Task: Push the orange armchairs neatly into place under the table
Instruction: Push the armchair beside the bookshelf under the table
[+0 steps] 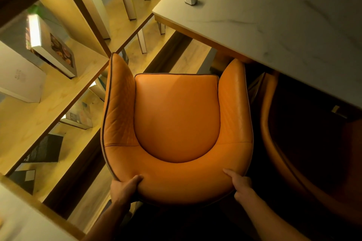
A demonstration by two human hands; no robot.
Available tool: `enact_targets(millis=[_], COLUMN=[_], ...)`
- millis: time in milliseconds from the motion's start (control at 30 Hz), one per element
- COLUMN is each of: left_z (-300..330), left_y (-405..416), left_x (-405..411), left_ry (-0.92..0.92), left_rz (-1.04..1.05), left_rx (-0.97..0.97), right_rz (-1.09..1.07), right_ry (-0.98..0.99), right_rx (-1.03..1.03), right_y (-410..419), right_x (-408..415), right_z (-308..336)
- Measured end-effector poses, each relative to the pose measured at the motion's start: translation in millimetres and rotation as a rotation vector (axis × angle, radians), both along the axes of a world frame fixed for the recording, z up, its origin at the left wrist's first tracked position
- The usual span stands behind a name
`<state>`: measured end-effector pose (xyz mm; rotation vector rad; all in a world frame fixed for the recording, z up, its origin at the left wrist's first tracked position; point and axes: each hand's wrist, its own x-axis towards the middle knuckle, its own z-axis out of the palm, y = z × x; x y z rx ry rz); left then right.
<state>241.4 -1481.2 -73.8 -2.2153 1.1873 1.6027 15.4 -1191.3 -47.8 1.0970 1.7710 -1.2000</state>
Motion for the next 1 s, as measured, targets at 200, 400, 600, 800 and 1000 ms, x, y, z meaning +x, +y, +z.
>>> enact_targets(millis=[200,400,600,800,1000], left_z=[2,2,4,12,17], left_y=[-4,-19,-46,-80,-85], left_x=[-4,-7,-14,-18,-18], left_ry=[0.02,0.046,0.056,0.05,0.056], left_rz=[-0.047,-0.077,-0.098,-0.182,-0.22], left_rx=[-0.035,-0.024,-0.021,-0.08,-0.066], right_rz=[-0.003,-0.013,-0.04,-0.081,-0.028], right_ry=[-0.002,0.001,0.005,-0.023,-0.02], right_rx=[0.009,0.031,0.035,0.022,0.019], right_y=[-3,-11,-28,-49,-52], right_x=[0,3,15,33,34], right_z=[1,-1,-2,-3,-1])
